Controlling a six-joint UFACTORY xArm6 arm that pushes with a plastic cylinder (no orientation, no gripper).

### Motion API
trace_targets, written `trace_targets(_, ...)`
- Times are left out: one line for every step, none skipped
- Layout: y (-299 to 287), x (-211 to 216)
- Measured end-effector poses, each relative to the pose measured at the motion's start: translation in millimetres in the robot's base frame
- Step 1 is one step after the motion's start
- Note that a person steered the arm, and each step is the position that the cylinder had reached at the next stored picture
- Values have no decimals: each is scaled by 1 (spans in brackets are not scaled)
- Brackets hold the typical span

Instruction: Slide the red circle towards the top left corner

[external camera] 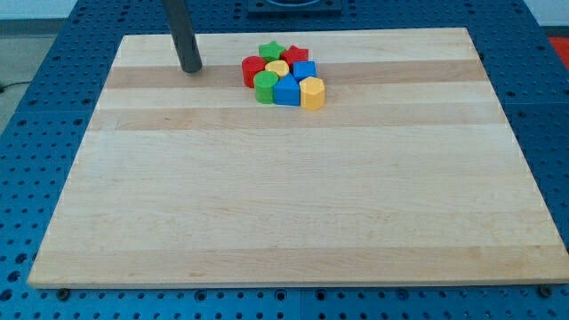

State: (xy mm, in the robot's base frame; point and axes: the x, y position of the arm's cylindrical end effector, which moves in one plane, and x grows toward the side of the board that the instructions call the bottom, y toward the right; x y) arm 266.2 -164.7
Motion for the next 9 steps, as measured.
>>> trace_targets(19, -21)
trace_targets(70, -21)
trace_targets(137, -21)
trace_targets(160, 4)
trace_targets(167, 29)
trace_targets(147, 44)
trace_targets(135, 49)
trace_targets(135, 43)
trace_targets(105, 41)
